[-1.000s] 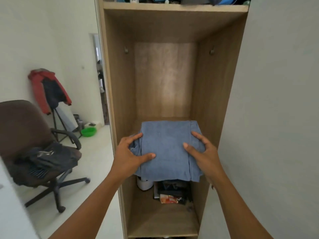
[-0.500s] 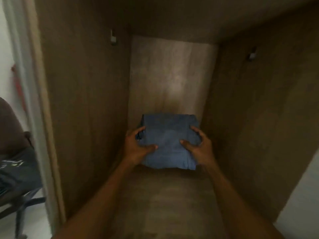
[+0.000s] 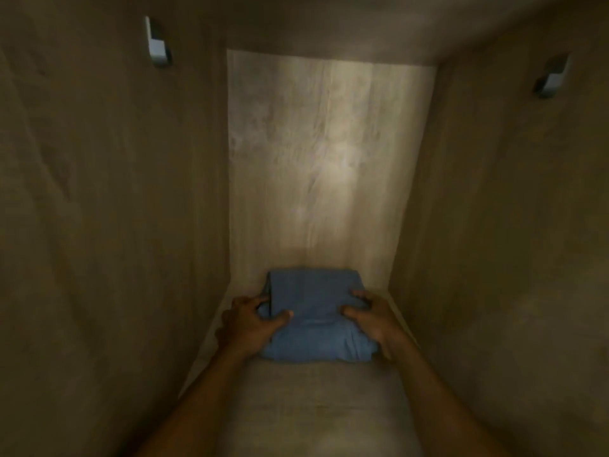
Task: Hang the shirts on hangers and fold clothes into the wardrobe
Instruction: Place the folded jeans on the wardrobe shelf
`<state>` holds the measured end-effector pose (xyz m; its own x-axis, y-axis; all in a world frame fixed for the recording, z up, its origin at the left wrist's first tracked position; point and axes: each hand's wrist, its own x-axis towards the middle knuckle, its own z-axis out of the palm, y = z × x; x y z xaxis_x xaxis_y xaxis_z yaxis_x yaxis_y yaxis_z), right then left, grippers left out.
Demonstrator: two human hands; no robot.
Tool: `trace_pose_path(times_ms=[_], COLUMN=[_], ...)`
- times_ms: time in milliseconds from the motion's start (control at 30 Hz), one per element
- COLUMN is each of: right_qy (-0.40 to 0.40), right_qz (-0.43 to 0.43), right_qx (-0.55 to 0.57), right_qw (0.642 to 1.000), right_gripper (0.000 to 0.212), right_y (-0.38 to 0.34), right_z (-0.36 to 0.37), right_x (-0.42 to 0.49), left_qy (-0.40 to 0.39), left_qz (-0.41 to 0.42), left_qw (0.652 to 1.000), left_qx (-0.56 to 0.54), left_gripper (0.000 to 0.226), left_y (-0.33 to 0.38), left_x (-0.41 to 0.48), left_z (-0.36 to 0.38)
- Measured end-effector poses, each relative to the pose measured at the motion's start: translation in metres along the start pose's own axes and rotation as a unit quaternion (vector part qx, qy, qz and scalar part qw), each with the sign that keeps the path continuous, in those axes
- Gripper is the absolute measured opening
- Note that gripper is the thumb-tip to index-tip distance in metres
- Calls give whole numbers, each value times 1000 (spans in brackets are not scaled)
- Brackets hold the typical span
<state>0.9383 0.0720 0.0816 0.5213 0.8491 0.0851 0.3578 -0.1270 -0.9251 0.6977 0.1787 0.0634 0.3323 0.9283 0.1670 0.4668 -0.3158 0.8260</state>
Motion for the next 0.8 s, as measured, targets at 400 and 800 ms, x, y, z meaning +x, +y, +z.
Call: trace_pose_path(times_ms=[400, 800], right_qy=[240, 102], right_qz=[-252, -218], right_qx=[-382, -384], right_qw=[856, 891], right_gripper=[51, 61], right_y=[-10, 34], right_z=[18, 28], right_x=[-56, -68], left_qy=[126, 25], left_qz=[232, 206], left_qw=[927, 927], left_qx=[267, 313], left_gripper=[49, 74], left_y=[23, 1], left_x=[-53, -59], left_z=[30, 51])
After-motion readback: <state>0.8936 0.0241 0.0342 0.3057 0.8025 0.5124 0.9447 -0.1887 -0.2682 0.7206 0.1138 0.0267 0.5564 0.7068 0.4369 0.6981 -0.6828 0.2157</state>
